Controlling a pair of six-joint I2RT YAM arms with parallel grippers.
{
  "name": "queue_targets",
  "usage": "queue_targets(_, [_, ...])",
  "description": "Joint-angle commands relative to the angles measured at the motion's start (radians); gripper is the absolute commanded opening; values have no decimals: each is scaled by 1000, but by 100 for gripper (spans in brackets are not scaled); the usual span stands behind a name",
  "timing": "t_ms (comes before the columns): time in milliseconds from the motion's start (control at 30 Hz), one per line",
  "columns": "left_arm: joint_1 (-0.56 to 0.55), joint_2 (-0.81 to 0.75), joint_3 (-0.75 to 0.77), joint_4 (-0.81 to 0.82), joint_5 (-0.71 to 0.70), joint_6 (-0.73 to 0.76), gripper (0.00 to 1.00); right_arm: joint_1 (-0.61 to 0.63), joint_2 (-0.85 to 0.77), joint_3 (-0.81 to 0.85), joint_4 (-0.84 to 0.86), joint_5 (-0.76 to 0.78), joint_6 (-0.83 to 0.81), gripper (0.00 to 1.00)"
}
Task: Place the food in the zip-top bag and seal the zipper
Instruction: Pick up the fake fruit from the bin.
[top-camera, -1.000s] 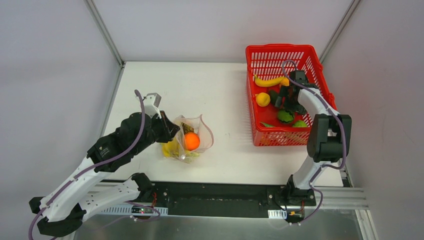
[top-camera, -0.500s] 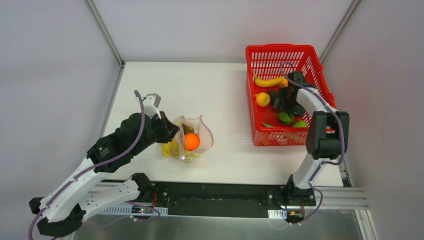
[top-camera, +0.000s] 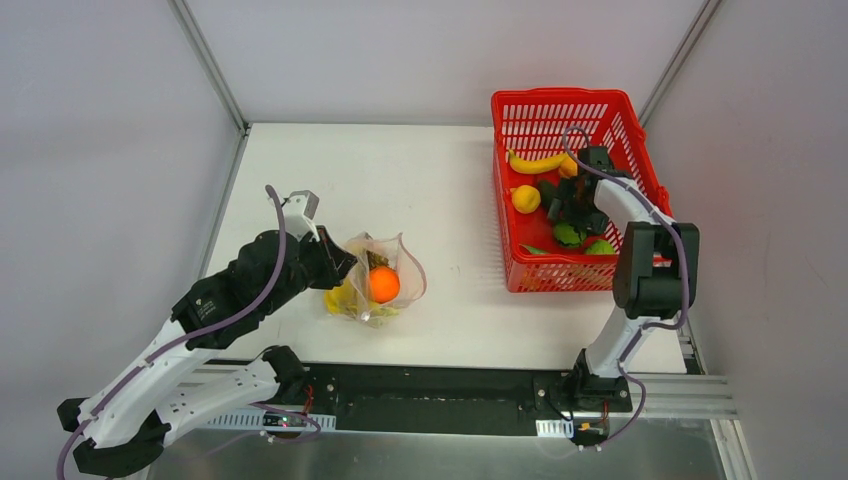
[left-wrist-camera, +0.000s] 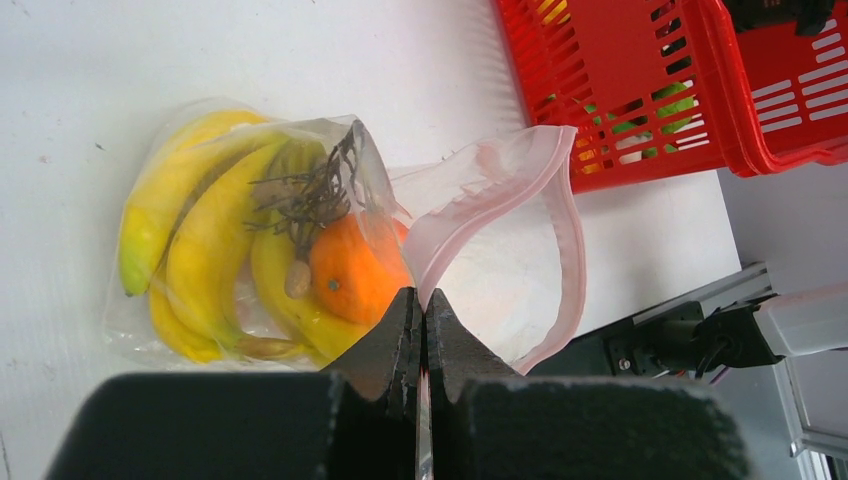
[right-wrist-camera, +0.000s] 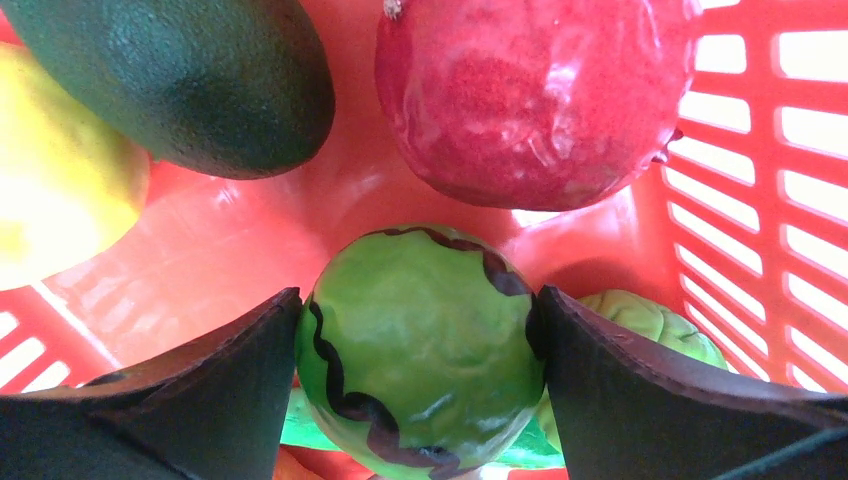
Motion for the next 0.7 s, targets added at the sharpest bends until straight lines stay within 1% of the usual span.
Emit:
queue_targets(0, [10,-6,-10,17,-11,-7,0,-7,-67,9,-35,-36,7,53])
queue_targets(67, [10,-5,-9,11,-10,-6,0,-7,-99,6,-34,-71,14,49])
queue_targets(200, [10,-8,-6,8,-9,-5,0,-7,-253,-32,22,-198,45,49])
queue_targets(367, [10,-4,10,2,-7,-1,0,-7,-456,-96,116,-397,107,48])
queue_targets(500, [11,-10,7,6,-11,-5,0,11,-574,-136,164,-558,189,46])
queue_targets(567, [10,-13,-1,10,-8,-12,0,12,-632,-166,216,-646,231,46])
queue_targets(667, [11,-2,2,18,11,-13,0,13,-708,-181,284,-733,278,46])
